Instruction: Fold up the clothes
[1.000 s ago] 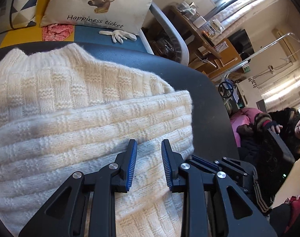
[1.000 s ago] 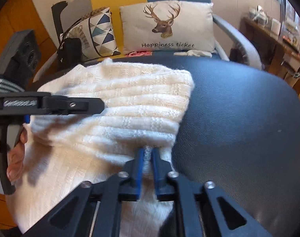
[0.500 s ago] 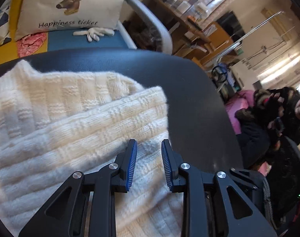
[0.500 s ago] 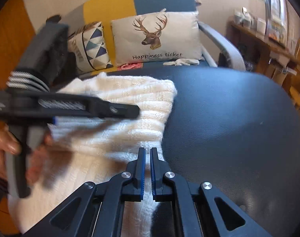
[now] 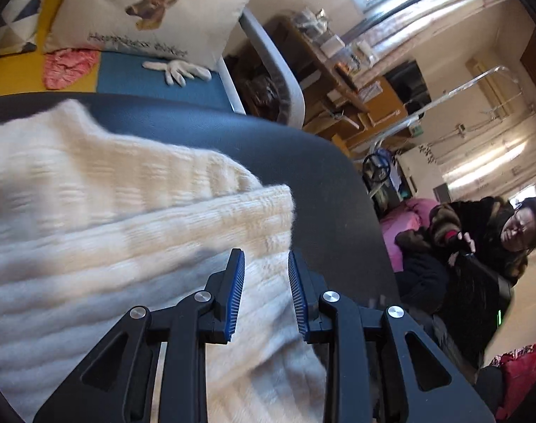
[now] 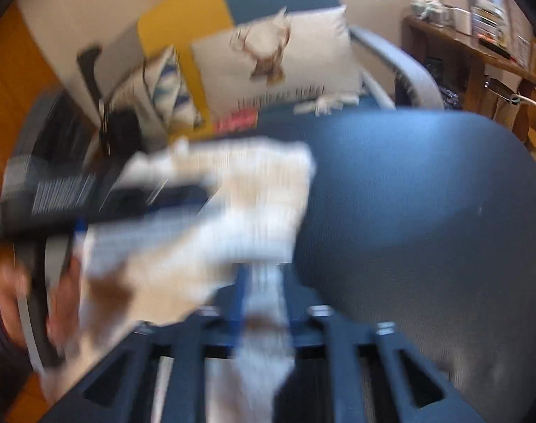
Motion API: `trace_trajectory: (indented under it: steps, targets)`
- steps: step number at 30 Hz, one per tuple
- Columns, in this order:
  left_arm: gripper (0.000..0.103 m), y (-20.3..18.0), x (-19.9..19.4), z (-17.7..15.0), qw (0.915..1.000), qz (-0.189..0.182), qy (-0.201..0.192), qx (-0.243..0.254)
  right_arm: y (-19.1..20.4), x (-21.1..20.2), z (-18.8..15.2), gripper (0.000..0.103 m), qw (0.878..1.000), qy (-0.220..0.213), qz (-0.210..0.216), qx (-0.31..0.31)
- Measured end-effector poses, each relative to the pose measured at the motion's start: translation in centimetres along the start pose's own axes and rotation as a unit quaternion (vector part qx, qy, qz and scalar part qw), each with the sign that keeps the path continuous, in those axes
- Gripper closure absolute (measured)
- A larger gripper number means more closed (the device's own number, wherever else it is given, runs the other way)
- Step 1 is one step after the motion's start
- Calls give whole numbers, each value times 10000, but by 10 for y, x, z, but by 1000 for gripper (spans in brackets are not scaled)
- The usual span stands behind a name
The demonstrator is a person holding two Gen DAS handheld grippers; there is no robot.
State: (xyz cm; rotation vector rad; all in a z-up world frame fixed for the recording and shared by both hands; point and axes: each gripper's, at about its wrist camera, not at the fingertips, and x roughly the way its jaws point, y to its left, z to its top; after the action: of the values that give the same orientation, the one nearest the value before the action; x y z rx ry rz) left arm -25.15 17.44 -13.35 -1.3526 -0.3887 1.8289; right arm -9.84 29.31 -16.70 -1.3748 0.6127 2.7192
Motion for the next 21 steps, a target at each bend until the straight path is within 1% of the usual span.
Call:
trace_trajectory:
  steps: [2,4,5,6,7,9,10,11,13,14,18,21]
  targets:
    - [75,11,-27,-8,9998,30,-203,-69,-6,4,22,74,9996,-145,134,207]
    - [74,24,-53,-18,9988,201,-445,-89,-17,20,41,74,9997,-95,13,225]
    - [68,31,-66,-24,9980,305,-544,-95,-22,28,51,74,9997,-69,-46,234]
    - [65,38,-79,-30,9972,414,-617,-115,-36,38,56,74,9997,35,-70,230]
    - [64,46,-91,-36,9963,500,-688,-150,-45,49,61,74,9995,180,-134,213]
    - [64,65,-116,-47,9943,630,-814,-279,-51,59,64,74,9982,386,-431,158]
    - [64,73,-127,-53,9930,715,-872,-352,-51,65,65,76,9978,441,-484,106]
    - [64,80,-138,-59,9914,813,-934,-419,-51,70,66,88,9973,495,-537,53]
    - [64,89,-154,-69,9882,981,-1062,-511,-43,68,65,91,9973,374,-601,-180]
    - [64,95,-164,-74,9864,1052,-1135,-547,-40,66,63,92,9972,330,-616,-274]
    - [64,118,-195,-89,9784,1380,-1351,-742,-32,65,59,93,9939,283,-949,-485]
    - [64,142,-218,-99,9726,1438,-1492,-1054,-27,65,56,93,9904,247,-1198,-643]
